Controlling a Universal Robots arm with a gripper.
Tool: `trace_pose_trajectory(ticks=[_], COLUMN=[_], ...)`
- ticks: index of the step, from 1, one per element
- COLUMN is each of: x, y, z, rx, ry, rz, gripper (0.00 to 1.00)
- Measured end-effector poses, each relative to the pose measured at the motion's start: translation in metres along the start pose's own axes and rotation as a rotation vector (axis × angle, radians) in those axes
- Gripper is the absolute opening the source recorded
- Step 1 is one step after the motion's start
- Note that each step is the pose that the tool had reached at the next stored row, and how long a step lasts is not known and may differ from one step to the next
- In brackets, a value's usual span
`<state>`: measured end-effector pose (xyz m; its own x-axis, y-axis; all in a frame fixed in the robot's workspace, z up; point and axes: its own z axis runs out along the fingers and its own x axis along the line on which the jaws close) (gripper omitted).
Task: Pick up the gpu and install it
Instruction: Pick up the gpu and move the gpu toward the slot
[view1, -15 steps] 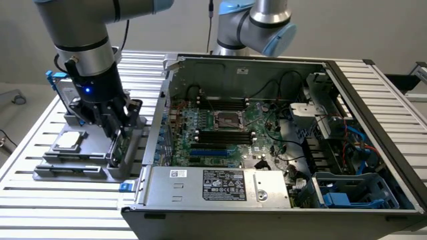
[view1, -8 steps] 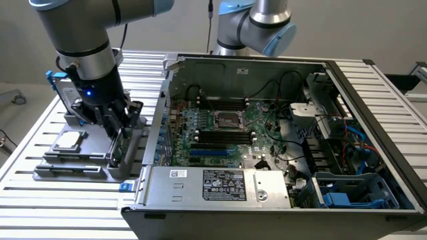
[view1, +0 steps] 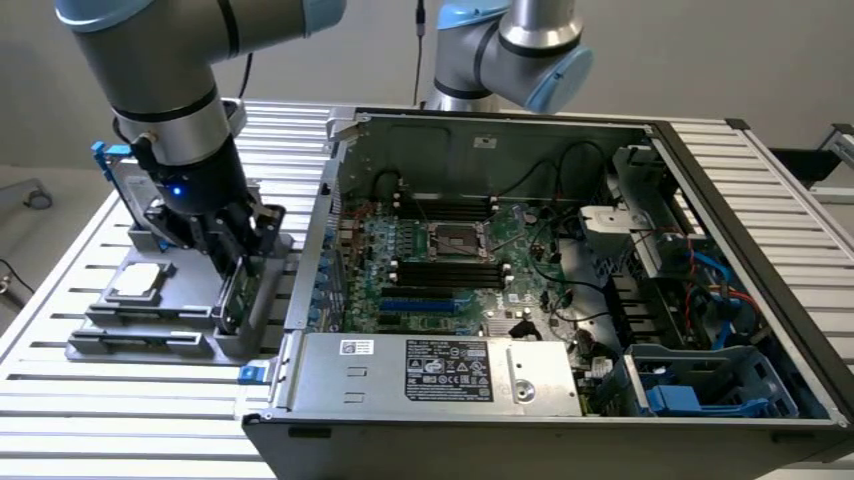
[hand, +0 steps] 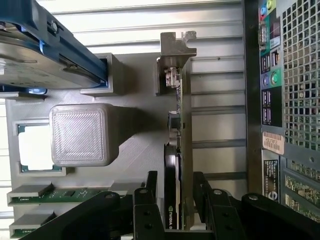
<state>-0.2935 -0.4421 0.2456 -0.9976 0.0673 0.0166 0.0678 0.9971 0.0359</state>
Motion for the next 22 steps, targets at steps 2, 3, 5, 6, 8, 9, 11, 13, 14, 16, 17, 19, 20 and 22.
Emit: trace_pose_trajectory(ticks=[2, 3, 5, 6, 8, 9, 11, 13, 14, 16, 17, 19, 20, 22], x=[0.0000, 0.0000, 0.0000, 0.0002, 0.0006, 0.0006, 0.0006, 0.0007, 0.0007, 0.0007, 0.0007, 0.0007, 0.0007, 0.0007], y=[-0.0001, -0.0001, -0.0001, -0.0001, -0.0001, -0.0001, -0.0001, -0.0001, -0.0001, -0.0002, -0.0002, -0.0002, -0.0002, -0.0002], z=[0.0011, 0.0015, 0.0024, 0.0025, 0.0026, 0.0026, 0.0027, 0.0027, 0.0027, 0.0027, 0.0027, 0.0027, 0.0027, 0.0028], rx=[-0.0041, -0.0068, -0.0126, -0.0161, -0.0220, -0.0231, -0.0234, -0.0234, -0.0233, -0.0232, -0.0232, -0.0233, -0.0233, -0.0233], ry=[0.0001, 0.0002, 0.0003, 0.0006, 0.0010, 0.0011, 0.0010, 0.0010, 0.0011, 0.0013, 0.0012, 0.0011, 0.0011, 0.0010], rz=[0.007, 0.010, 0.014, 0.016, 0.018, 0.018, 0.019, 0.019, 0.019, 0.019, 0.019, 0.019, 0.019, 0.019], gripper=[0.42, 0.42, 0.42, 0.42, 0.42, 0.42, 0.42, 0.40, 0.34, 0.27, 0.27, 0.27, 0.27, 0.27])
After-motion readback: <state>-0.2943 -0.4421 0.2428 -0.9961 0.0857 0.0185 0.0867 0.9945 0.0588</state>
